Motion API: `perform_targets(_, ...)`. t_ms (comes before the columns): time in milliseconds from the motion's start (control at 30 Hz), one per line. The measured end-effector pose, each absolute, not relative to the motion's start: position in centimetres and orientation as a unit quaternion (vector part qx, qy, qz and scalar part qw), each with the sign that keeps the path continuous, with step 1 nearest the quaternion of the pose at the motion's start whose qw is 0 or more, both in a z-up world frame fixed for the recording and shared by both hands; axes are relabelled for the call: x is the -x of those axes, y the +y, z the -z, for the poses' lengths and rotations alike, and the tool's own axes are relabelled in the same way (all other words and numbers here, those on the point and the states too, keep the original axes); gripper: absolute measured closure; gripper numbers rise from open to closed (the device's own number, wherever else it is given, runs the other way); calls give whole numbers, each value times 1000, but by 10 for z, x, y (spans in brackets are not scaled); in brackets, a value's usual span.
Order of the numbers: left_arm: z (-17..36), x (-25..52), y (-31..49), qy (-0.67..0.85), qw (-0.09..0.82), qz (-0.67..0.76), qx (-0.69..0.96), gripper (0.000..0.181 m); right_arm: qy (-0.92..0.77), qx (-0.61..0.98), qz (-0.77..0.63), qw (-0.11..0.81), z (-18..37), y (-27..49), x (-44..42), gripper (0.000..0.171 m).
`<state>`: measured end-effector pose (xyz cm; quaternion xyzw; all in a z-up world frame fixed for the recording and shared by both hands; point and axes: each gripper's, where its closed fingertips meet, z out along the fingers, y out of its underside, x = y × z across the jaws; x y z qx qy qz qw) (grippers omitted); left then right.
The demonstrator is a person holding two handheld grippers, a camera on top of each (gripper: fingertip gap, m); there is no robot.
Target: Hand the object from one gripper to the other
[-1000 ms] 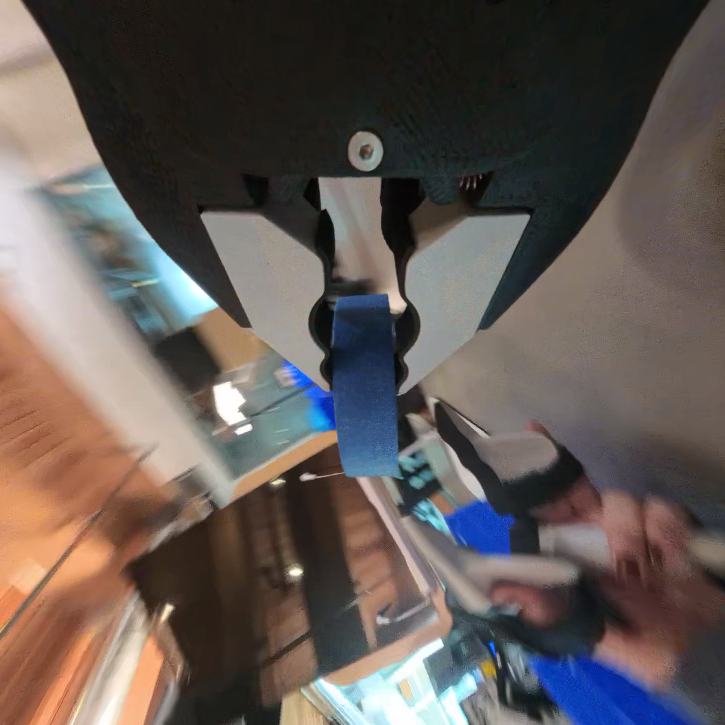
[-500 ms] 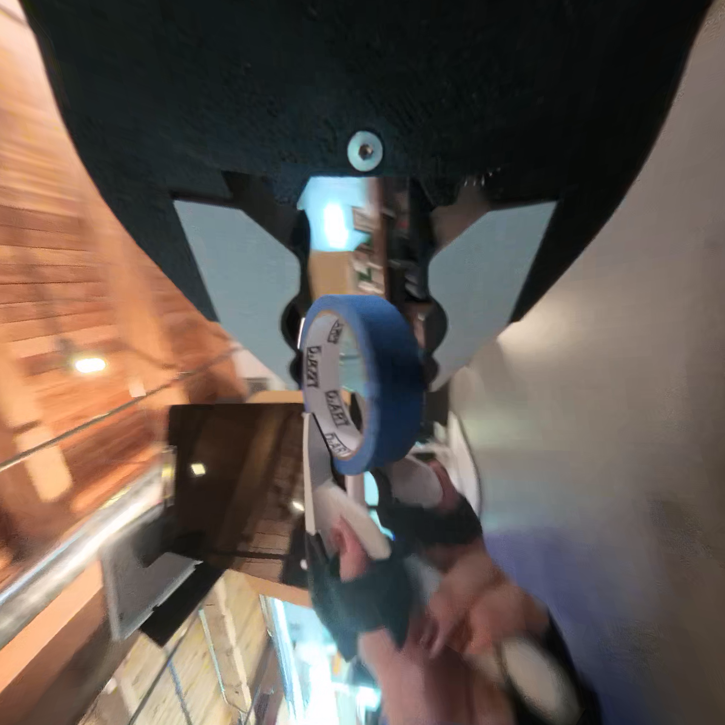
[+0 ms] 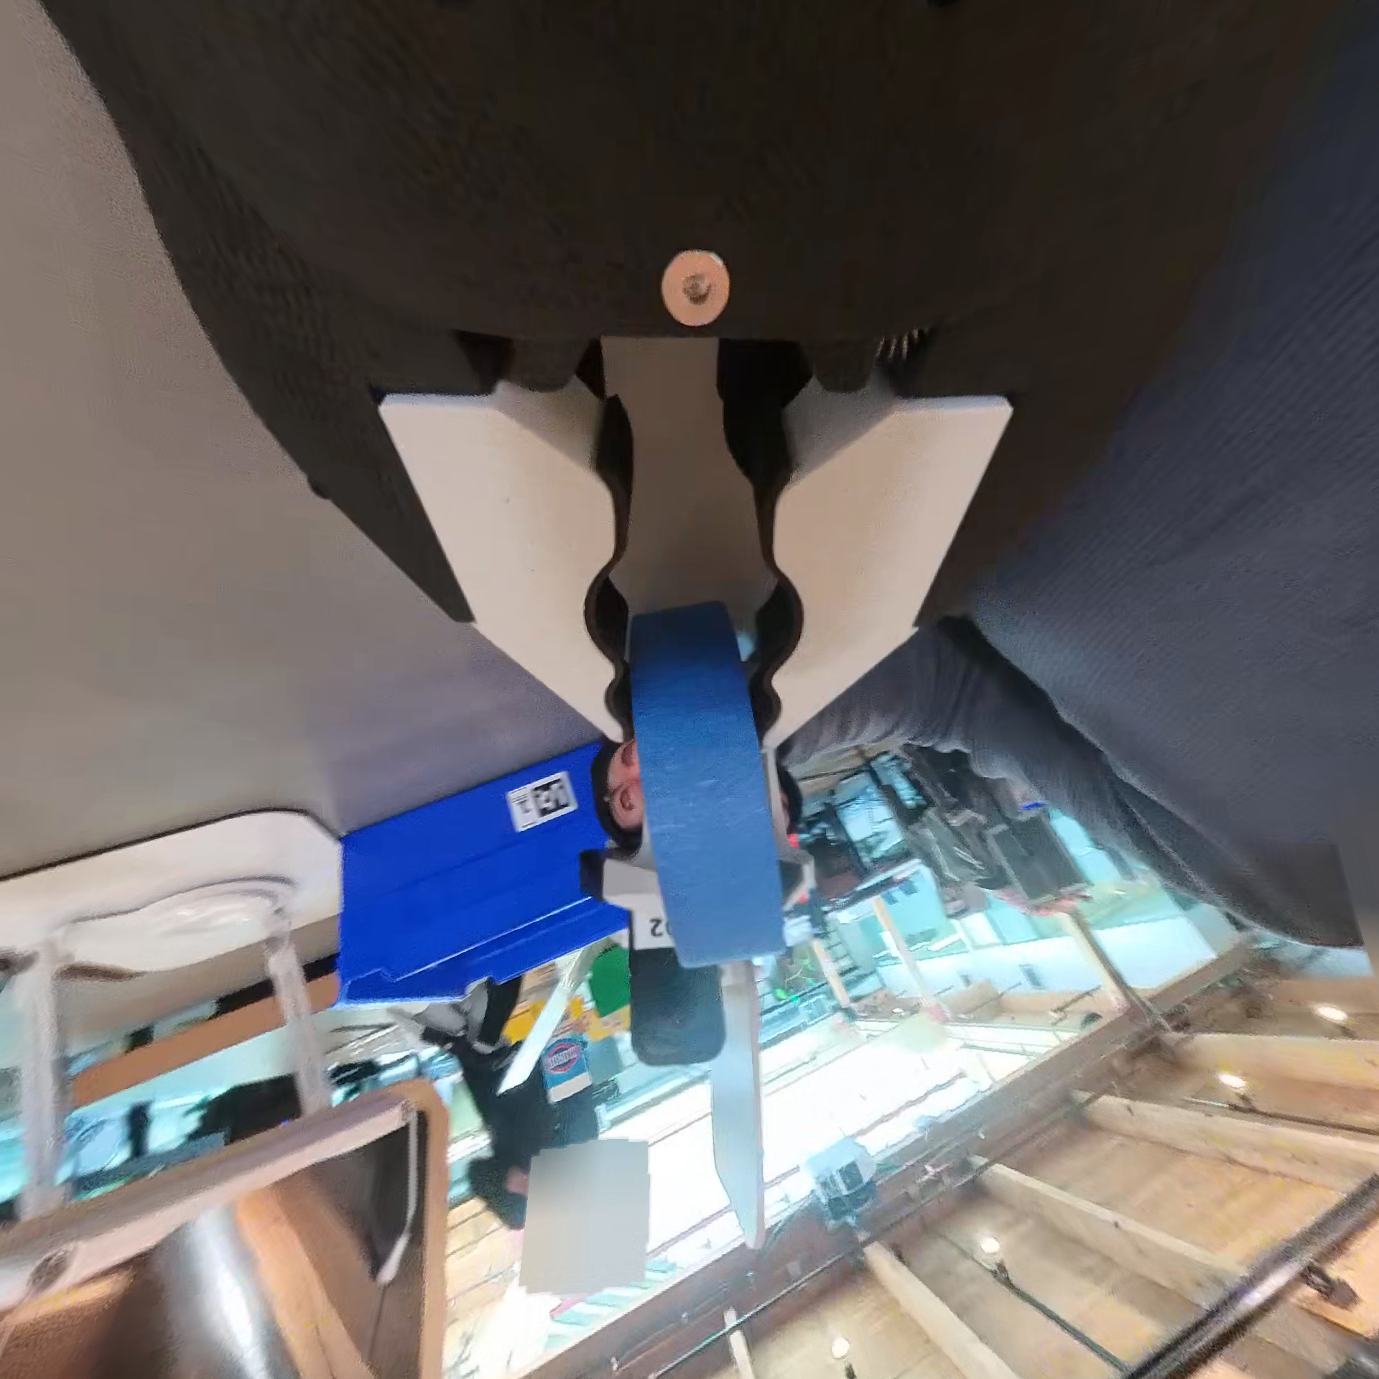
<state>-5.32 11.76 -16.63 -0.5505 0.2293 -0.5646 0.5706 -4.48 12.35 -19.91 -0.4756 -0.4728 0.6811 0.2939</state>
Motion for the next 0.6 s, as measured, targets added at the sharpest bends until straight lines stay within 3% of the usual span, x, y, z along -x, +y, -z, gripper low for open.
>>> perform_targets(67,171,59,129,187,560,569,572,147,-485,476,-638,362,196,133,45,144)
perform_targets(167,178,70,146,112,533,586,600,102,-536,452,-465,540,194,153,43,144)
perform_targets(333,189,77,158,44,490,613,619,89,-604,280,-52,744,192,159,46,144)
perform_targets(433,199,76,161,14,456,633,626,99,-610,140,150,765,196,147,53,143)
perform_targets(467,200,76,162,5,444,644,623,107,-611,115,177,763,198,143,55,144)
perform_targets(533,201,77,160,-3,427,668,610,145,-617,92,198,756,202,140,58,143)
perform_targets(600,204,76,160,1,419,672,611,148,-625,96,190,751,205,141,58,142)
